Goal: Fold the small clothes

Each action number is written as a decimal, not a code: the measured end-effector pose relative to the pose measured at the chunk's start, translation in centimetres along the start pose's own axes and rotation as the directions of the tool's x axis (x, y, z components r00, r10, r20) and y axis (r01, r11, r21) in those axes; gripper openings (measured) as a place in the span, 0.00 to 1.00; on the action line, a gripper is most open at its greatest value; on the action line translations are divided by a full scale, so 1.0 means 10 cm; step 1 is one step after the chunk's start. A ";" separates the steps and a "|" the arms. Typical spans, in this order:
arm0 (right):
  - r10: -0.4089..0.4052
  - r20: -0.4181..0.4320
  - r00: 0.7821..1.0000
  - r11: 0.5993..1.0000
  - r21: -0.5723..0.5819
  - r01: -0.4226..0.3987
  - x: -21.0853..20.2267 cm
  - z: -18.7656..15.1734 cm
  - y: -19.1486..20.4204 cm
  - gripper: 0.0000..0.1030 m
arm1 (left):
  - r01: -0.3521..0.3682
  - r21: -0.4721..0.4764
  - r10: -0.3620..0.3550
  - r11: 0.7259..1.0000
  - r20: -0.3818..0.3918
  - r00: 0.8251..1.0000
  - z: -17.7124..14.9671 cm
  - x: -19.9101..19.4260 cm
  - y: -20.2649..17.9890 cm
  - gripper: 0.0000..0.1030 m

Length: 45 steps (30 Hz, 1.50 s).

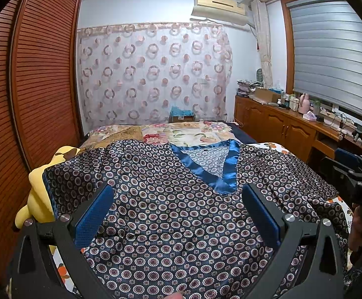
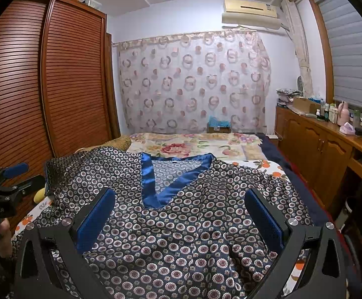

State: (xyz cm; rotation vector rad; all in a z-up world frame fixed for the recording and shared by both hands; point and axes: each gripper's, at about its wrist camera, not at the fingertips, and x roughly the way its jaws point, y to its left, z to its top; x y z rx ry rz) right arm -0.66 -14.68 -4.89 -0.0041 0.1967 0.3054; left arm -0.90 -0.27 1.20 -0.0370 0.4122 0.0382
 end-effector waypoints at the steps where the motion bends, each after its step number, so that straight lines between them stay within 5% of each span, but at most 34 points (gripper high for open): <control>1: 0.000 0.000 1.000 1.000 0.000 0.000 0.00 0.00 0.00 1.00 | -0.001 0.000 0.001 1.000 0.000 1.000 0.01 0.00 0.00 1.00; 45: 0.005 0.006 1.000 1.000 0.001 -0.005 -0.01 0.01 0.01 1.00 | -0.009 0.007 0.009 1.000 -0.001 1.000 0.01 -0.01 0.00 1.00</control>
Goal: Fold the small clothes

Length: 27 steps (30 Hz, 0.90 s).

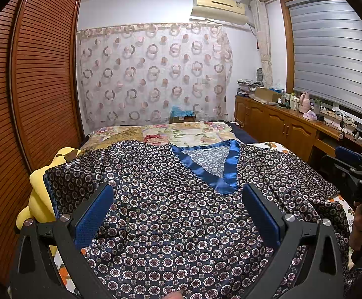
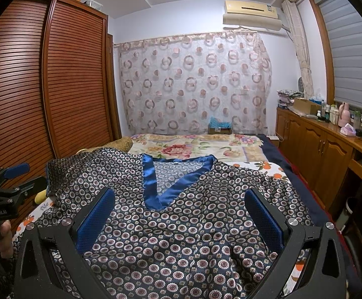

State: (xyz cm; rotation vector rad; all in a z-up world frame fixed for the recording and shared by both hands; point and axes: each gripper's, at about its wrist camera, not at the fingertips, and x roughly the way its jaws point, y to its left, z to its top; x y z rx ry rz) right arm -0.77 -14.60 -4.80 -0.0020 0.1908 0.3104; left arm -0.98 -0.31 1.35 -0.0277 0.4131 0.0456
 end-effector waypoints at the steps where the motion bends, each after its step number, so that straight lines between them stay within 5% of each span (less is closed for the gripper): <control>1: 0.000 0.000 1.000 1.000 0.000 0.000 0.00 0.00 0.00 1.00 | 0.001 0.000 -0.001 1.000 0.001 1.000 0.00 0.00 0.00 1.00; 27: 0.087 -0.081 0.993 0.996 -0.025 -0.089 0.26 -0.01 0.00 1.00 | -0.028 -0.033 0.025 0.999 -0.113 0.993 -0.19 0.41 0.52 1.00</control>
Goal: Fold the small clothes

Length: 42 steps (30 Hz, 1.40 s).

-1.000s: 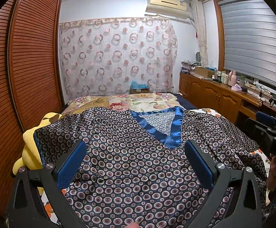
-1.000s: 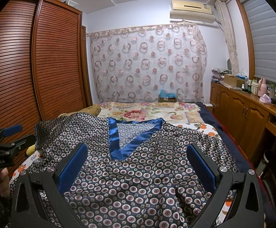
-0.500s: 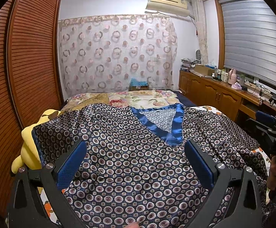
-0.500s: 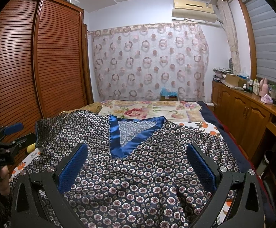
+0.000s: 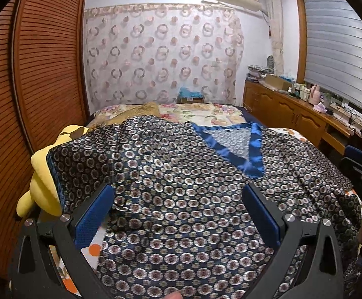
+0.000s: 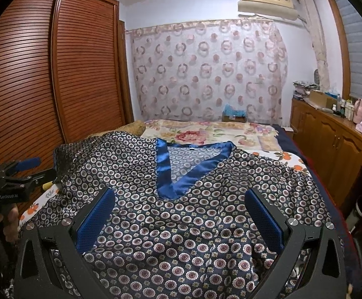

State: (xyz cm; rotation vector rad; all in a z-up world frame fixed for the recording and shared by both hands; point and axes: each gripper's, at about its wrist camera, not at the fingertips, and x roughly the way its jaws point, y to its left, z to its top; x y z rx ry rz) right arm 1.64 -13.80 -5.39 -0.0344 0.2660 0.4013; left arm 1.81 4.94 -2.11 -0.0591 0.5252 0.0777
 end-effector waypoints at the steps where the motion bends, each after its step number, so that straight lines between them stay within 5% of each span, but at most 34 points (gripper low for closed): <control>1: 0.003 -0.004 1.000 1.000 -0.003 -0.003 0.02 0.01 -0.01 1.00 | -0.003 0.001 0.003 1.000 -0.004 1.000 0.01 0.02 0.03 1.00; 19: 0.085 -0.076 0.994 0.993 -0.073 -0.091 0.66 0.33 -0.06 0.99 | -0.041 -0.017 0.040 0.999 -0.061 0.997 0.28 0.41 0.79 1.00; 31: 0.149 -0.195 0.970 0.984 -0.065 -0.164 1.21 0.48 -0.24 0.99 | -0.101 -0.121 0.082 0.988 -0.153 0.985 0.43 0.79 1.49 0.86; 42: 0.157 -0.293 0.943 0.985 -0.021 -0.170 1.74 0.64 -0.34 0.99 | -0.149 -0.287 0.087 0.946 -0.215 0.973 0.40 1.07 2.14 0.81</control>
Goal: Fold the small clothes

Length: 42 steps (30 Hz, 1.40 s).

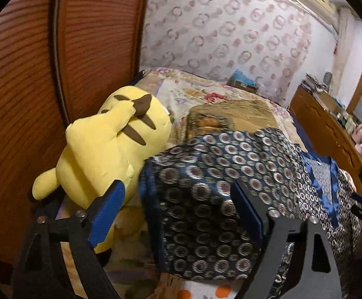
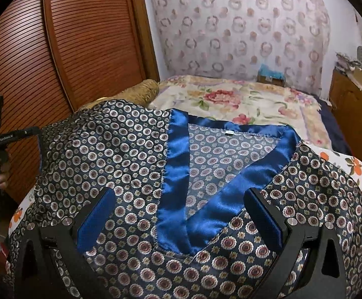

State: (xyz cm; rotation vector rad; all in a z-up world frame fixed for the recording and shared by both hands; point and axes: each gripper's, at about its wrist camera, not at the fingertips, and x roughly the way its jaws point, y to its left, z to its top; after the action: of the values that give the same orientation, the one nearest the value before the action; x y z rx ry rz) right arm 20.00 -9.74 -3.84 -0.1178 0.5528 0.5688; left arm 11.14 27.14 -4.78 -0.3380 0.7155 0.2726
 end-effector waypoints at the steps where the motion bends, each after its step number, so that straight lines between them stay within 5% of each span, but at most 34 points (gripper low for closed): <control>1: 0.004 -0.004 1.000 1.000 0.002 -0.004 0.02 0.02 -0.02 0.99 | 0.011 -0.009 -0.011 1.000 -0.007 1.000 0.00 0.03 0.03 0.79; 7: 0.018 -0.024 1.000 1.000 -0.001 -0.018 0.30 0.18 -0.06 0.99 | 0.065 -0.095 -0.068 0.993 -0.029 0.997 0.05 0.15 0.23 0.73; 11: 0.021 -0.018 1.000 1.000 -0.003 -0.021 0.34 0.20 -0.07 0.99 | 0.143 -0.107 -0.148 0.984 -0.039 0.988 0.05 0.16 0.20 0.28; 14: 0.022 -0.014 1.000 1.000 0.001 -0.022 0.36 0.18 -0.06 0.99 | 0.139 -0.068 -0.142 0.988 -0.035 0.989 0.06 0.11 0.14 0.12; 23: 0.024 0.016 1.000 1.000 0.010 -0.024 0.25 0.12 -0.08 0.99 | 0.092 0.102 -0.099 0.990 0.068 0.993 0.23 -0.42 -0.35 0.09; 30: 0.003 0.059 0.998 0.999 0.038 -0.006 0.09 0.10 -0.15 0.99 | 0.106 0.294 -0.147 0.950 0.121 0.982 0.47 -0.82 -1.09 0.05; 39: -0.039 0.102 0.994 0.997 0.063 0.033 -0.13 -0.01 -0.25 0.99 | 0.288 0.373 -0.307 0.882 -0.009 0.952 0.35 -0.65 -1.94 0.06; 42: -0.052 0.112 0.992 0.996 0.079 0.043 -0.20 -0.06 -0.28 0.99 | 0.309 0.416 -0.318 0.855 -0.049 0.947 0.25 -0.58 -2.18 0.25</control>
State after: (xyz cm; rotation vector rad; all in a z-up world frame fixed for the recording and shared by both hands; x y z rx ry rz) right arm 19.84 -13.21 -3.39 -0.0259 0.4589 0.5040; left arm 16.14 7.51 5.44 -0.0359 0.6660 -0.1915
